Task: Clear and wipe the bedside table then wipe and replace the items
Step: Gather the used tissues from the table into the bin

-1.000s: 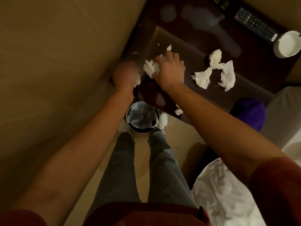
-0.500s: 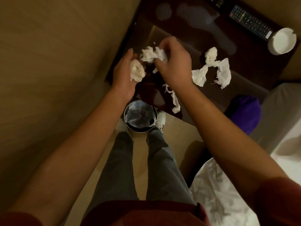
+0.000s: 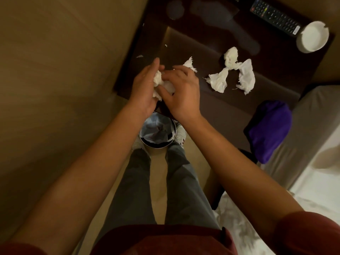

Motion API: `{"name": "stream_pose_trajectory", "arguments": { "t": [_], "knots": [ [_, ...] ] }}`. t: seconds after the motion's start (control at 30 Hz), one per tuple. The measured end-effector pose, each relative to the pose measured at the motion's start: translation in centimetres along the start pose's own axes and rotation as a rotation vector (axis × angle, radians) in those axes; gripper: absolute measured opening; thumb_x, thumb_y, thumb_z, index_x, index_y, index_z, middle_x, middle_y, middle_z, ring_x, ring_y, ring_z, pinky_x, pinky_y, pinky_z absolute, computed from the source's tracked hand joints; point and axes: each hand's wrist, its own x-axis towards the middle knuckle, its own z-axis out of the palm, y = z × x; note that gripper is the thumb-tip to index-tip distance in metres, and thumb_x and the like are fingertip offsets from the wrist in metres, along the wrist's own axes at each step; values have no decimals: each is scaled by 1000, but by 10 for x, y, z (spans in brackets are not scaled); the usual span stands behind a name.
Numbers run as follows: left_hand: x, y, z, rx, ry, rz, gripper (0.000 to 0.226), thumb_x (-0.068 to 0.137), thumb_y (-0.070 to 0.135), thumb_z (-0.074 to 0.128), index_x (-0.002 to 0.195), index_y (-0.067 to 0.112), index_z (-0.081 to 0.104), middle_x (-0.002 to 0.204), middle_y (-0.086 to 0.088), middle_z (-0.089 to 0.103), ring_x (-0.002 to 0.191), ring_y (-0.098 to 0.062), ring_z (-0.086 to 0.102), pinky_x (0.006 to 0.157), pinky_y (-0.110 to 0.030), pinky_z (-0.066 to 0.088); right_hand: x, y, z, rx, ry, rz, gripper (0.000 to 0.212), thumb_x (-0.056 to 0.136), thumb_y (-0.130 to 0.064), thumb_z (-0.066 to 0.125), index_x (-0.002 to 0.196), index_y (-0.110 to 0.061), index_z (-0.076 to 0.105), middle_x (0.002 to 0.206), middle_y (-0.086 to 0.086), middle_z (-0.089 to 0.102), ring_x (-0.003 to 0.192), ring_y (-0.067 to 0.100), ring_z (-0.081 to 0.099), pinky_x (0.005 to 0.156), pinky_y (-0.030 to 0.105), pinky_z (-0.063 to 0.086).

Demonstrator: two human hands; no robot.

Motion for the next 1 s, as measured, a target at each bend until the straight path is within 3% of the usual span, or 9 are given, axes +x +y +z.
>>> {"name": "stream_pose_trajectory", "arguments": {
  "t": [0.13, 0.23, 0.33, 0.5, 0.63, 0.77, 0.9, 1.0],
  "knots": [
    [0, -8, 6, 30, 98, 30, 18, 104, 27, 58, 98, 12, 66, 83, -1, 73, 77, -13, 72, 71, -28, 57, -1, 11, -7, 91, -91, -52, 30, 91, -29, 72, 116, -13, 74, 115, 4, 70, 115, 22, 59, 99, 36, 46],
    [3, -9, 8, 70, 141, 49, 15, 103, 23, 59, 97, 12, 65, 85, -5, 72, 77, -16, 71, 75, -33, 58, 9, 23, -17, 112, -59, 41, 37, 92, -33, 69, 125, -16, 67, 122, 2, 66, 114, 18, 57, 94, 30, 46],
    [7, -6, 7, 81, 176, 65, 11, 102, 18, 60, 96, 10, 63, 82, -7, 70, 67, -15, 68, 69, -31, 57, 29, 45, -24, -19, -74, 183, 52, 90, -31, 66, 138, -16, 57, 134, 8, 57, 121, 27, 54, 100, 39, 47],
    [14, -4, -1, 99, 237, 64, 9, 101, 17, 62, 94, 11, 64, 80, -6, 68, 60, -12, 65, 64, -28, 56, 60, 64, -21, -200, -248, 315, 68, 89, -42, 70, 149, -25, 44, 142, 10, 50, 127, 34, 51, 101, 44, 48],
    [20, -6, -4, 10, 252, 34, 9, 99, 17, 66, 94, 10, 64, 79, -7, 68, 59, -14, 66, 62, -29, 57, 69, 64, -7, -311, -315, 329, 64, 86, -44, 74, 143, -26, 49, 139, 11, 50, 127, 36, 51, 100, 46, 49],
    [23, -10, -6, 2, 260, 35, 14, 94, 18, 73, 99, 7, 65, 81, -6, 70, 63, -15, 70, 64, -30, 58, 69, 63, 2, -377, -343, 301, 39, 91, -29, 70, 129, -23, 61, 128, 10, 58, 118, 34, 59, 95, 42, 49],
    [24, -12, -6, 8, 253, 46, 11, 92, 13, 74, 98, 8, 66, 81, -4, 72, 66, -15, 73, 63, -28, 58, 67, 60, -5, -229, -293, 384, 19, 89, -25, 68, 108, -23, 70, 108, 3, 71, 102, 28, 68, 81, 35, 51],
    [24, -10, -2, 4, 257, 54, 7, 92, 10, 72, 98, 9, 68, 85, -5, 74, 74, -17, 74, 69, -31, 59, 60, 55, -17, -60, -215, 364, 16, 85, -31, 72, 99, -25, 66, 89, -7, 65, 88, 20, 67, 70, 33, 50]
  ]
}}
